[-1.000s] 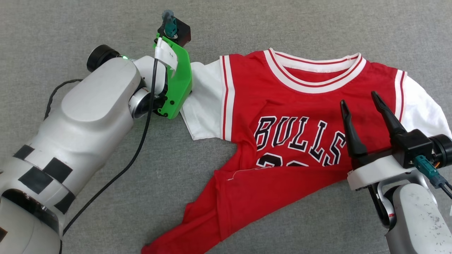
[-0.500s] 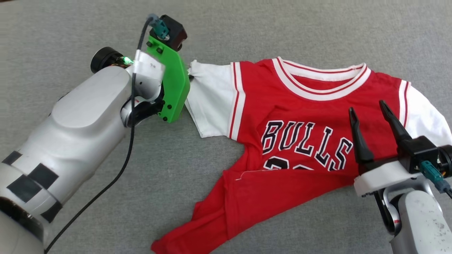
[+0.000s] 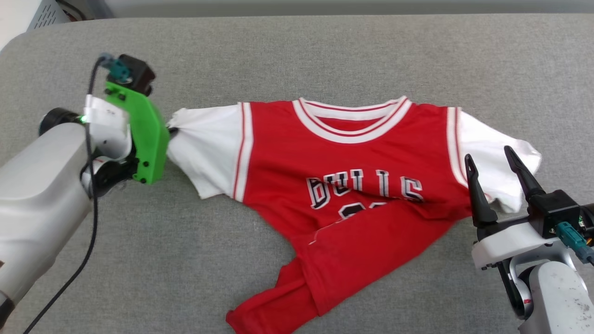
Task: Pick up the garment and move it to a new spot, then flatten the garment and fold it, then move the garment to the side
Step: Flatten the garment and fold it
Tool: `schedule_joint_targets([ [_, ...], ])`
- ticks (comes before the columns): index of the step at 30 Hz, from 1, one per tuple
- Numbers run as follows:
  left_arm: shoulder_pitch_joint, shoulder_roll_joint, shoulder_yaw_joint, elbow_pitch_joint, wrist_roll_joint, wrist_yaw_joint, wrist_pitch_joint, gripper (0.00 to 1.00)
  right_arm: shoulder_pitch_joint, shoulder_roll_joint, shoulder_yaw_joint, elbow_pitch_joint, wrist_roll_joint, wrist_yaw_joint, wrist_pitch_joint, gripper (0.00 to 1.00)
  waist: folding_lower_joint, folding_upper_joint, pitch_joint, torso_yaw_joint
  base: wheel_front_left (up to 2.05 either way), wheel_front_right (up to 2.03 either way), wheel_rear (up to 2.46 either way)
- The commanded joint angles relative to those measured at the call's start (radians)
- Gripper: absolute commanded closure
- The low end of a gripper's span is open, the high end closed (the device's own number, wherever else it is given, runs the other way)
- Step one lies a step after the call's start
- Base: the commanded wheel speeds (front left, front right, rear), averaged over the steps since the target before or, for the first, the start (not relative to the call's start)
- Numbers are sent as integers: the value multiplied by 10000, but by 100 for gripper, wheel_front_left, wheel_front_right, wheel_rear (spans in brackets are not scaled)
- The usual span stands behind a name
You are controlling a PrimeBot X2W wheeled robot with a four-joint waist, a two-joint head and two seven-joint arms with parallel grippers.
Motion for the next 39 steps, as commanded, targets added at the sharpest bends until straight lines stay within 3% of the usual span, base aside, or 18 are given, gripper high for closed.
schedule_joint_targets([
  [1,244,111,74,185,-210,112,-45,100,155,-79,-32,-24,-70,-9,-89,0,0,0,15,-7,0,0,0],
  [8,742,108,109,1342,-290,274,-506,100,120,-93,-21,18,-59,-9,-89,0,0,0,214,-286,0,0,0],
  [17,975,-738,78,2829,67,79,-2225,100,24,-188,-123,71,-65,-9,-89,0,0,0,220,-421,0,0,0],
  [18,986,-824,89,2928,121,60,-2502,60,-8,-208,-160,50,-47,-9,-89,0,0,0,146,-411,0,0,0],
  [19,978,-910,88,3034,242,50,-2897,1,-40,-257,-221,26,-28,-9,-89,0,0,0,52,-387,0,0,0],
  [23,958,-1131,202,3155,612,36,-4536,0,-224,-639,-511,-5,24,-9,-88,0,0,0,-338,-230,0,0,0],
  [27,1107,-1164,414,2997,869,301,-6117,0,-659,-1166,-566,-91,377,-9,31,0,0,0,-657,-82,0,0,0],
  [33,1680,-1093,1056,2027,1275,1179,-6998,0,-1536,-2396,-304,-66,963,-9,869,0,0,0,-890,223,0,0,0],
  [39,2815,-879,2947,-422,2731,2480,-7023,0,-2409,-3948,630,249,2743,-9,3115,0,0,0,-888,531,0,0,0],
])
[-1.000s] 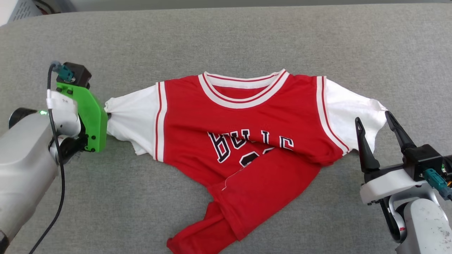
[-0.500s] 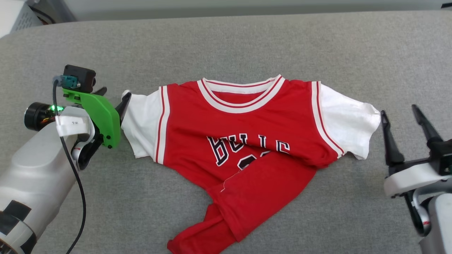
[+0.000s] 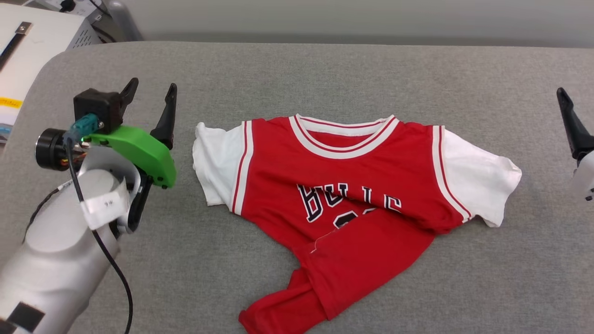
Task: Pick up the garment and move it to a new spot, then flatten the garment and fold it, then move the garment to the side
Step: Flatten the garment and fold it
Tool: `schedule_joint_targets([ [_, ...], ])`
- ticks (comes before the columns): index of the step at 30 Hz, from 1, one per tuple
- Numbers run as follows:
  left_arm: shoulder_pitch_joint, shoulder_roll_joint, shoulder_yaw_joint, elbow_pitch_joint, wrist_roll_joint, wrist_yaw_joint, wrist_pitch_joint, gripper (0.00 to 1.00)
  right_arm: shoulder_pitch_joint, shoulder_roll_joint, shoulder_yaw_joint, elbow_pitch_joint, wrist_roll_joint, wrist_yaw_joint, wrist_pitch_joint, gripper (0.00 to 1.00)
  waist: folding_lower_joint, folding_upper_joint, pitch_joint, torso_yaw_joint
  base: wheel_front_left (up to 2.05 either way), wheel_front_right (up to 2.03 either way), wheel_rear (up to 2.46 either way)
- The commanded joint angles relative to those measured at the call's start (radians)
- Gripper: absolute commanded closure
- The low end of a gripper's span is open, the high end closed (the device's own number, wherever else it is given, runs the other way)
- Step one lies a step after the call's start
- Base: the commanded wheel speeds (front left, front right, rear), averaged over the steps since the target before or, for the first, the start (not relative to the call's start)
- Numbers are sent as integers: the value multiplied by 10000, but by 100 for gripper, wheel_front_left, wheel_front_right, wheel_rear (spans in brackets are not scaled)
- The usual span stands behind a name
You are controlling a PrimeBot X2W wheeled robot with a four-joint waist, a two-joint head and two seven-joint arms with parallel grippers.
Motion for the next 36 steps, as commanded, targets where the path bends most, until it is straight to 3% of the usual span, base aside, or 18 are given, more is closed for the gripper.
schedule_joint_targets([
  [1,582,56,325,-419,400,233,-55,0,-276,-352,295,118,520,-9,498,0,0,0,-8,120,0,0,0],
  [9,2735,-150,2476,-2841,2406,1139,-57,0,-1062,-2057,2607,557,3685,-9,4417,0,0,0,237,267,0,0,0],
  [15,3895,-758,3705,-3809,3477,1149,-58,0,-1554,-2490,3361,1070,4617,-9,6376,0,0,0,671,472,0,0,0],
  [22,4305,-1428,4540,-4022,4309,680,-58,0,-2298,-2214,3941,1829,4677,-9,6770,0,0,0,1207,774,0,0,0],
  [34,4071,-2336,5665,-3476,5241,-280,-58,0,-2348,-1907,5297,3268,5093,-9,6380,0,0,0,1733,962,0,0,0],
  [35,4068,-2368,5738,-3412,5284,-336,-58,0,-2367,-1916,5354,3266,5156,-9,6264,19,0,0,1734,921,0,0,0],
  [36,4052,-2403,5834,-3345,5336,-398,-58,0,-2419,-1950,5419,3232,5196,-9,6058,100,0,0,1732,865,0,0,0],
])
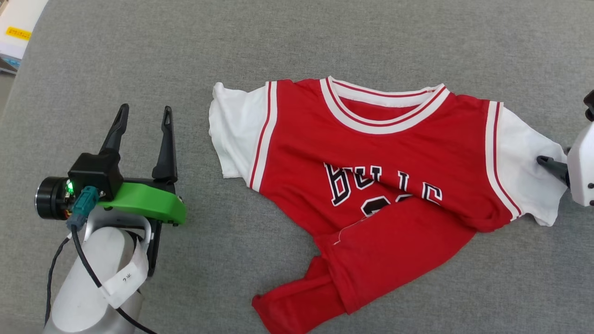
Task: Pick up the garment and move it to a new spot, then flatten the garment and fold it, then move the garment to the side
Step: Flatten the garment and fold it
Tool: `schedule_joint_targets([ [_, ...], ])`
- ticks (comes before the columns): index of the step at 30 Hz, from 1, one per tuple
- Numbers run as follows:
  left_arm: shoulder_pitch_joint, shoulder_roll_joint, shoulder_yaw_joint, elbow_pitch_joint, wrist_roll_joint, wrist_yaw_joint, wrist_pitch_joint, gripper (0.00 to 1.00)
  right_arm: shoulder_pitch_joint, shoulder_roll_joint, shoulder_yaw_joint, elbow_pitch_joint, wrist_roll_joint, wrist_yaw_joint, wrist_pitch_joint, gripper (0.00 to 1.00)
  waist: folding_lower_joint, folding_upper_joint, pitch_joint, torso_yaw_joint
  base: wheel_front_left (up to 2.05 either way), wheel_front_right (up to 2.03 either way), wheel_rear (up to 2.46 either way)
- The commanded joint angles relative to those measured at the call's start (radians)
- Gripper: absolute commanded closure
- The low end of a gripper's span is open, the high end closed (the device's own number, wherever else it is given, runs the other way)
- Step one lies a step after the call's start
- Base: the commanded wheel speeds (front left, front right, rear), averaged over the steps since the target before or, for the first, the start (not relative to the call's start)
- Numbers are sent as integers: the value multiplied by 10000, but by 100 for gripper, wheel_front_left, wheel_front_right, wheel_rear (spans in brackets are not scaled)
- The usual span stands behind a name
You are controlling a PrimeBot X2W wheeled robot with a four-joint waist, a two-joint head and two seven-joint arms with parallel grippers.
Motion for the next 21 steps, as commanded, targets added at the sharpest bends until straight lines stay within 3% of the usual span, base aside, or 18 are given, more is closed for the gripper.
schedule_joint_targets([
  [1,-133,-96,145,75,105,-109,-56,0,150,225,331,160,56,-6,-246,100,0,0,-14,-116,0,0,0],
  [5,-381,-110,442,364,109,-544,-57,0,-282,8,234,96,94,-6,-1374,100,0,0,-125,-289,0,0,0],
  [12,-1464,352,469,1041,237,-1328,62,0,-737,-418,61,-66,218,-6,-2887,100,0,0,-507,-537,0,0,0],
  [21,-3719,1144,-662,1965,20,-2225,2245,0,-666,-775,-37,-345,327,-6,-3489,100,0,0,-523,-838,0,0,0],
])
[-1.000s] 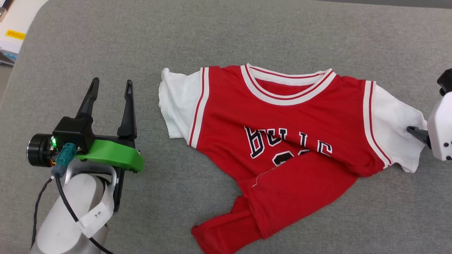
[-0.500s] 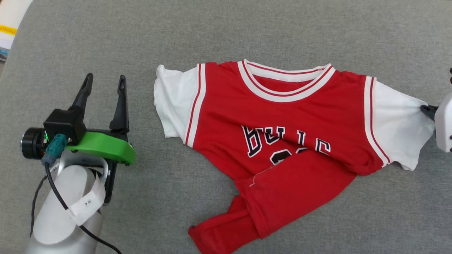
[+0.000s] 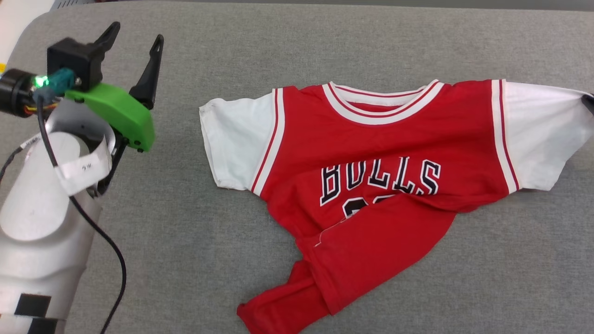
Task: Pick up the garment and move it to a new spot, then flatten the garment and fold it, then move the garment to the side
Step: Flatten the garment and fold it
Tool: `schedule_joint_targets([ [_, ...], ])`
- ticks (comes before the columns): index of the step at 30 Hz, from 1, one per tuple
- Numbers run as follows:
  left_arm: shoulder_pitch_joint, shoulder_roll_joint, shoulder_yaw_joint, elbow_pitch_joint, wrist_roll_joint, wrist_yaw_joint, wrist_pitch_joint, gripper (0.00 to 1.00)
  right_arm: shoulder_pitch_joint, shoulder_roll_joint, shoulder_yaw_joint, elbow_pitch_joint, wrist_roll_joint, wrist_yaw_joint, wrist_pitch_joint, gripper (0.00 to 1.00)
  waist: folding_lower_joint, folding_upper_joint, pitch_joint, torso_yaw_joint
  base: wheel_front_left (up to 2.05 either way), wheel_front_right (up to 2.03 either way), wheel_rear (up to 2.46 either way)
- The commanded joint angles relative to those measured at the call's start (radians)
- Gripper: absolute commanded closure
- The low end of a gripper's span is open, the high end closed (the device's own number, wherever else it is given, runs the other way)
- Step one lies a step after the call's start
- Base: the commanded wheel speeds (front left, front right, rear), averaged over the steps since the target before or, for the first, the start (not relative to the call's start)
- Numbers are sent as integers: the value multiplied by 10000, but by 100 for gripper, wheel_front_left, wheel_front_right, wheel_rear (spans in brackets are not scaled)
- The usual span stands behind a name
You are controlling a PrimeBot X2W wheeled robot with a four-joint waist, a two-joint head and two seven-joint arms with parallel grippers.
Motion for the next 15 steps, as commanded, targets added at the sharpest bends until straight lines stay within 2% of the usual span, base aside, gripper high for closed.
schedule_joint_targets([
  [1,-460,140,-226,117,-184,-67,363,0,-24,-80,-35,-55,13,-9,-90,100,-1,0,87,-90,0,0,0],
  [5,-1375,314,-1278,476,-1361,-117,2211,0,19,-113,-21,-149,-38,-9,-136,100,-1,0,230,-233,0,0,0],
  [10,-2333,645,-2663,1003,-3537,-121,5242,0,-1,12,22,-259,-108,-9,-110,100,-1,0,451,-423,0,0,0],
  [15,-3038,885,-3414,1427,-4768,-123,6873,0,-152,136,75,-378,-161,-9,-7,100,-1,0,756,-630,0,0,0],
])
